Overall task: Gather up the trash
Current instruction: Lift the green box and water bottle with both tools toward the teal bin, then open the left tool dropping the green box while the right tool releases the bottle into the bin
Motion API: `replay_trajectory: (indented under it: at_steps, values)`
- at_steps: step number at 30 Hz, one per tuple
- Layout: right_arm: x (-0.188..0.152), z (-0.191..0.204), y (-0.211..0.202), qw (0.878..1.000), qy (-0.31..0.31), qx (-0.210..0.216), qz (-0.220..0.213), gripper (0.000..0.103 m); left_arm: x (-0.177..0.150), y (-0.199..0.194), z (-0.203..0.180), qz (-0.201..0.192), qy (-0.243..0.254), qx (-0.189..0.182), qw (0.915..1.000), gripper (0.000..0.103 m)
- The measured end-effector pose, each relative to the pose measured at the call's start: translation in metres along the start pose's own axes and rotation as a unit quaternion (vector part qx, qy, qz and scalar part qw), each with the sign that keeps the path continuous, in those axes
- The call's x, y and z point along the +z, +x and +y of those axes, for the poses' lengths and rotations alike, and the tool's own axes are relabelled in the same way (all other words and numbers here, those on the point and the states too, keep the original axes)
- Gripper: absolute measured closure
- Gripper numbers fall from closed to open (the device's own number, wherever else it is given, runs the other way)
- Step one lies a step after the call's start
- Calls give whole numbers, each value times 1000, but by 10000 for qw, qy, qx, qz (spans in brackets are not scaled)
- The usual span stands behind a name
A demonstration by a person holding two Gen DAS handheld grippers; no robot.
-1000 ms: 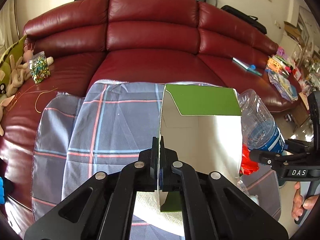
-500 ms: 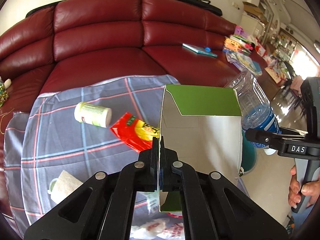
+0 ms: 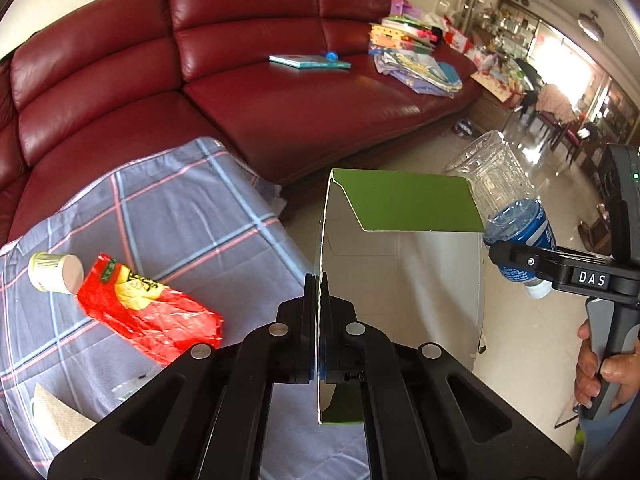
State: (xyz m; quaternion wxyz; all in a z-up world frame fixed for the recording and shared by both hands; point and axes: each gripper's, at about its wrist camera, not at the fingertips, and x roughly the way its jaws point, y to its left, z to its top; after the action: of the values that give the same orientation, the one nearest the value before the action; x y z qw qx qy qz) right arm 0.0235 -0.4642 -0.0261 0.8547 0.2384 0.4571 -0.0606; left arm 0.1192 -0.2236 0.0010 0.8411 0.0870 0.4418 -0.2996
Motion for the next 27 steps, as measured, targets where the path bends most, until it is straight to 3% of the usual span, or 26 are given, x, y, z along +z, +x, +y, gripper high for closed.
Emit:
replay_trajectory:
  at_steps: [8, 20, 25, 27]
  values:
    - [-1, -41, 15, 9994, 246, -148, 190, 31, 11, 64, -46, 451, 226, -140, 9986, 102]
    - [9, -64, 41, 9973, 462, -301, 476, 31, 22, 135, -70, 956, 266, -312, 9946, 96]
    - [11, -67, 51, 9966, 469, -338, 581, 31, 19, 140, -64, 877, 127, -200, 9959, 43]
    - [13, -64, 58, 9964, 472, -336, 619, 31, 18, 138, -61, 851, 67, -173, 9962, 37]
